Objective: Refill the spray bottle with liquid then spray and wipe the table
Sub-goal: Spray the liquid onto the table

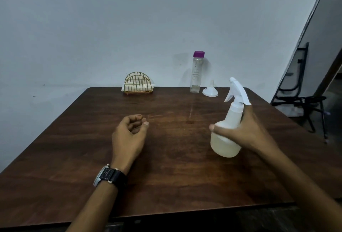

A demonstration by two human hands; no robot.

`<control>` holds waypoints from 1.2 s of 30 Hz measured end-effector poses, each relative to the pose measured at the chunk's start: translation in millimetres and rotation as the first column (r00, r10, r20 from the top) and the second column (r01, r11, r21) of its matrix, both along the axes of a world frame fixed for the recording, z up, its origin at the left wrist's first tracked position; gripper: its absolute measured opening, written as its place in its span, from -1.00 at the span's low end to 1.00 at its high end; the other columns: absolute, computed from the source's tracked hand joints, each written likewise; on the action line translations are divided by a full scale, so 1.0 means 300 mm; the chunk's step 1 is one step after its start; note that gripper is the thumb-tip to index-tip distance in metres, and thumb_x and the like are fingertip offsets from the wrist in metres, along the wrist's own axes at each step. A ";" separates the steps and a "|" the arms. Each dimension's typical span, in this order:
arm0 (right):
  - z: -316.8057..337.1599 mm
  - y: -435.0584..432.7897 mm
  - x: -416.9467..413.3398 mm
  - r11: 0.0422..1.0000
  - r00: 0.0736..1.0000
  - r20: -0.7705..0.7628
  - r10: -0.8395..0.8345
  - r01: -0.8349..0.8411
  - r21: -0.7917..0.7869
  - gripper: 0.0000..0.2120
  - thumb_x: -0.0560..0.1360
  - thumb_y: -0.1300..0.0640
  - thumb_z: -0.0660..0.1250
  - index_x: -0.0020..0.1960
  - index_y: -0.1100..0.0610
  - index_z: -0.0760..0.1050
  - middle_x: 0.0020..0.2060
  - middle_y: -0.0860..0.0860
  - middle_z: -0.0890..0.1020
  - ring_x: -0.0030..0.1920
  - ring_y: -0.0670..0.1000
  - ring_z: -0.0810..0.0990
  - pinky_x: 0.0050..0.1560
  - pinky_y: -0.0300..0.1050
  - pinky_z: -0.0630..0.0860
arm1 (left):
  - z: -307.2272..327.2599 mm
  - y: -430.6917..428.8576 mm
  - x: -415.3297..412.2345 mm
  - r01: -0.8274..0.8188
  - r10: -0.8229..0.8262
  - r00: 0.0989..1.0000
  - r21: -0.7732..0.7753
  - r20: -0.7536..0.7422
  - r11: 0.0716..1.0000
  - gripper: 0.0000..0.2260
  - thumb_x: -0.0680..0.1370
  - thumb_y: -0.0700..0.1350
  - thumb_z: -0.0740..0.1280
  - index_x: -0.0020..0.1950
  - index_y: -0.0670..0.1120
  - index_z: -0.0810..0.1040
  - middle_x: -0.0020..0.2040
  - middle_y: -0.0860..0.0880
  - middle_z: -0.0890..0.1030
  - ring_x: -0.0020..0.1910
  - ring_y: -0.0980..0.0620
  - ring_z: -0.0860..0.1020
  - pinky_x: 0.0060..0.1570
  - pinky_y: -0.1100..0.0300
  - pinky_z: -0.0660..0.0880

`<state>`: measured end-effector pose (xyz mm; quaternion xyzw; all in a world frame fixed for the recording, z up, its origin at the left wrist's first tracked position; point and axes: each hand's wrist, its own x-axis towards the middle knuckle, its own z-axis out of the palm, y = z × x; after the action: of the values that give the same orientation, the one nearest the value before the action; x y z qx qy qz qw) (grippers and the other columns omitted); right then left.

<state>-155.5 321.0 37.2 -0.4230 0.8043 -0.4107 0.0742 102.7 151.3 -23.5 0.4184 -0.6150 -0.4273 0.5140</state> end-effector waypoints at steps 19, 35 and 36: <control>0.083 -0.520 -0.080 0.987 0.976 -0.159 0.146 -0.133 0.093 -0.24 0.05 -0.37 0.59 0.16 -0.10 0.50 0.02 -0.13 0.65 0.04 0.00 0.66 0.01 0.07 0.65 | 0.047 -0.285 0.057 -0.064 0.071 0.987 -0.055 0.142 0.996 -0.81 0.55 -0.13 0.51 0.15 -0.04 0.64 0.01 0.10 0.74 -0.05 0.39 0.66 0.12 0.19 0.61; -0.025 -1.204 -0.205 0.993 0.995 -0.082 0.062 -0.053 0.106 0.02 0.17 -0.27 0.66 0.44 0.16 0.32 0.24 0.03 0.56 0.24 0.09 0.56 -0.03 -0.06 0.52 | -0.074 -0.463 -0.016 -0.055 0.053 0.995 0.033 0.084 0.998 -0.83 0.51 -0.11 0.56 0.04 0.03 0.64 -0.05 0.09 0.76 -0.07 0.21 0.72 0.05 0.18 0.64; -0.030 -1.218 -0.212 0.992 0.995 -0.081 0.058 -0.048 0.114 0.01 0.20 -0.27 0.65 0.44 0.17 0.31 0.27 0.05 0.55 0.27 0.11 0.55 -0.01 -0.05 0.53 | -0.076 -0.465 -0.018 -0.056 0.053 0.996 0.035 0.077 0.998 -0.83 0.50 -0.11 0.56 0.03 0.03 0.64 -0.06 0.08 0.76 -0.07 0.21 0.73 0.04 0.18 0.64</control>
<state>-219.0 -44.6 28.3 -0.4564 0.8169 -0.3446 0.0747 97.2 11.9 -46.2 0.4605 -0.6144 -0.4083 0.4937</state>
